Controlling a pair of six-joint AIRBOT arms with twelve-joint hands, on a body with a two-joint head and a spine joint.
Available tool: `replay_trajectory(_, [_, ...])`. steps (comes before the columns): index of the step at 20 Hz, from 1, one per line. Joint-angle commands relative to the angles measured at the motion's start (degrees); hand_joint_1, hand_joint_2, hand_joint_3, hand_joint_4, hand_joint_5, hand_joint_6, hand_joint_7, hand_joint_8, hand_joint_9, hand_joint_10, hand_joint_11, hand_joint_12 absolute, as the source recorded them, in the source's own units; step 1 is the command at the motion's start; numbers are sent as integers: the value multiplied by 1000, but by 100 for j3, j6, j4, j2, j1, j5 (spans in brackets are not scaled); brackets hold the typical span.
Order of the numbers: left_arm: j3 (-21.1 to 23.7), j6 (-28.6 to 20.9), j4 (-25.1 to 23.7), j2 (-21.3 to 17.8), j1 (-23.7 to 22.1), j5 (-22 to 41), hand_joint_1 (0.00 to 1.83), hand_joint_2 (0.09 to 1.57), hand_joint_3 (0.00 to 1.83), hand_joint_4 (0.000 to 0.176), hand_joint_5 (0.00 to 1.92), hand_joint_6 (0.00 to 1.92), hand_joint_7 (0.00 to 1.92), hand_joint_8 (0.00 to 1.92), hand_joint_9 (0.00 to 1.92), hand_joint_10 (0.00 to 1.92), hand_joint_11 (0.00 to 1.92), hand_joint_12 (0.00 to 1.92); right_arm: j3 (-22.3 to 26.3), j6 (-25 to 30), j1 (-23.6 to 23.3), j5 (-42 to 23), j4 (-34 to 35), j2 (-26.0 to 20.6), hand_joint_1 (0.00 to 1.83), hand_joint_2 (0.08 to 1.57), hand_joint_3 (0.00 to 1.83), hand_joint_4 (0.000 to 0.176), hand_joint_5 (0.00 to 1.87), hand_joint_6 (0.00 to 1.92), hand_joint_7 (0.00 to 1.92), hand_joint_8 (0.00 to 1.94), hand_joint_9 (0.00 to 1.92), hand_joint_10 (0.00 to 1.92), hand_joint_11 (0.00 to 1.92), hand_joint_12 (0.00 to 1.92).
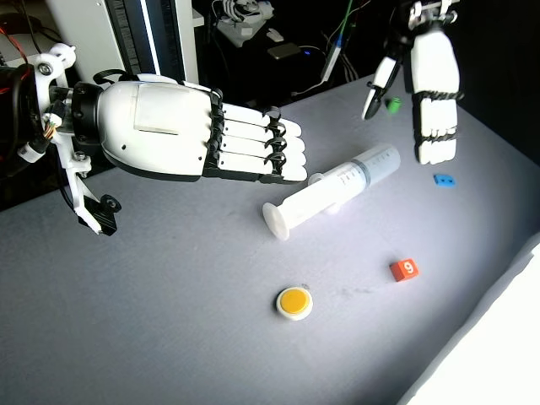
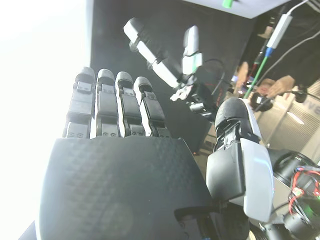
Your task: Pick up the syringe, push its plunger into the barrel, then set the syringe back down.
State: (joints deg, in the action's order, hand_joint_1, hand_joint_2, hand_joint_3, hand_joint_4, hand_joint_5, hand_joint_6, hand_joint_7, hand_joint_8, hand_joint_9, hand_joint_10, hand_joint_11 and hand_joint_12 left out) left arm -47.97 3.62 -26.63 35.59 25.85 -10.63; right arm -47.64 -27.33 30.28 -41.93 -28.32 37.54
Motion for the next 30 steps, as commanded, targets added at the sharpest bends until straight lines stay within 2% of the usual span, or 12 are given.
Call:
replay_trajectory(1, [16, 0, 75, 65, -115, 9, 1014, 968, 0, 0, 0, 0, 0, 0, 0, 0, 0, 0, 2, 20, -28, -630, 223, -23, 0, 1155, 7, 0, 0, 0, 0, 0, 0, 0, 0, 0])
replay_trajectory(7, [-7, -24, 269, 504, -274, -1012, 977, 968, 0, 0, 0, 0, 0, 0, 0, 0, 0, 0, 2, 20, -25, -630, 223, -23, 0, 1150, 3, 0, 0, 0, 0, 0, 0, 0, 0, 0])
replay_trajectory(11, [-113, -32, 312, 855, -291, -1328, 927, 994, 0, 0, 0, 0, 0, 0, 0, 0, 0, 0, 2, 20, -25, -630, 223, -23, 0, 1149, 2, 0, 0, 0, 0, 0, 0, 0, 0, 0])
replay_trajectory(22, [-455, -40, 288, 1600, 134, -1375, 892, 1033, 13, 0, 0, 0, 0, 0, 0, 0, 0, 0, 3, 20, -26, -631, 223, -23, 0, 1150, 1, 0, 0, 0, 0, 0, 0, 0, 0, 0])
replay_trajectory(27, [-612, -40, 287, 1776, 250, -1377, 944, 1009, 0, 0, 0, 0, 0, 0, 0, 0, 0, 0, 2, 20, -24, -631, 223, -25, 0, 1153, 2, 0, 0, 0, 0, 0, 0, 0, 0, 0])
replay_trajectory(30, [-688, -40, 287, 1816, 308, -1376, 890, 1028, 8, 0, 0, 0, 0, 0, 0, 0, 0, 0, 2, 20, -24, -631, 223, -25, 0, 1150, 1, 0, 0, 0, 0, 0, 0, 0, 0, 0])
